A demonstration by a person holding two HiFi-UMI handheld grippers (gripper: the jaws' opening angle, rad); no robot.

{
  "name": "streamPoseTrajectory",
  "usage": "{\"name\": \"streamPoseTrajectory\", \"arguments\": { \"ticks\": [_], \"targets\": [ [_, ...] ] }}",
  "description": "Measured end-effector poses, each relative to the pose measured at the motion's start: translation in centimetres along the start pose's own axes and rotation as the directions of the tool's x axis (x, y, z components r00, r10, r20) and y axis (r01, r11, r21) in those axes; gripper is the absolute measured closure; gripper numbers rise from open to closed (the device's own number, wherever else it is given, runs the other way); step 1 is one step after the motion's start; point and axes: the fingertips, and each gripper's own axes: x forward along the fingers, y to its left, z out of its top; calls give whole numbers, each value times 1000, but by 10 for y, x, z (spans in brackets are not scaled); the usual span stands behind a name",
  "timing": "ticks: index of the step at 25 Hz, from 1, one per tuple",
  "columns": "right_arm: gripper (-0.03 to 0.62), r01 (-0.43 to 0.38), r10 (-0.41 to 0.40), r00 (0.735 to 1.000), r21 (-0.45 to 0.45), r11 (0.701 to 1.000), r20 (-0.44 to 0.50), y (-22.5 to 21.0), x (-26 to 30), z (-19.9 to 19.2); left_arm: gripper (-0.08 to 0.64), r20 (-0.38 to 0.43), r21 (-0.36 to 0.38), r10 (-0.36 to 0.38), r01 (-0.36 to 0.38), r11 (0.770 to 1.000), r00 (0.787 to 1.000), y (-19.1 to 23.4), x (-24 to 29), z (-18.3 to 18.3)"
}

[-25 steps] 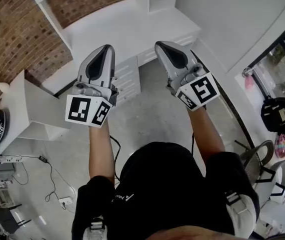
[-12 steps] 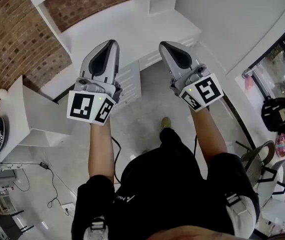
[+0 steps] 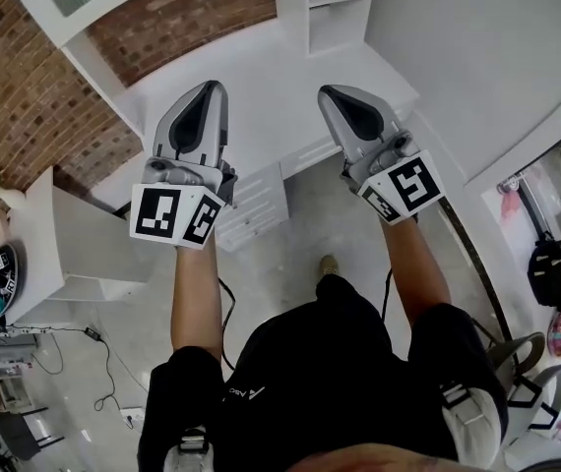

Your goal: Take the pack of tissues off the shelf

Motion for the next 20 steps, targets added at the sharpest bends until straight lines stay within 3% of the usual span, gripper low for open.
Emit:
{"name": "streamPoseTrajectory", "arguments": {
  "ticks": [11, 17, 20],
  "targets": [
    [591, -124, 125, 992, -14, 992, 25, -163, 52, -45, 560, 8, 39, 162, -162, 986, 987, 56, 174, -40],
    [591, -149, 148, 988, 3, 989, 33, -208, 77, -63, 552, 23, 51, 221, -222, 974, 975, 97, 231, -45],
    [591, -157, 157, 987, 2, 988, 33, -218, 92, -71, 516, 15, 57, 243, -243, 968, 970, 120, 256, -50]
  ]
}}
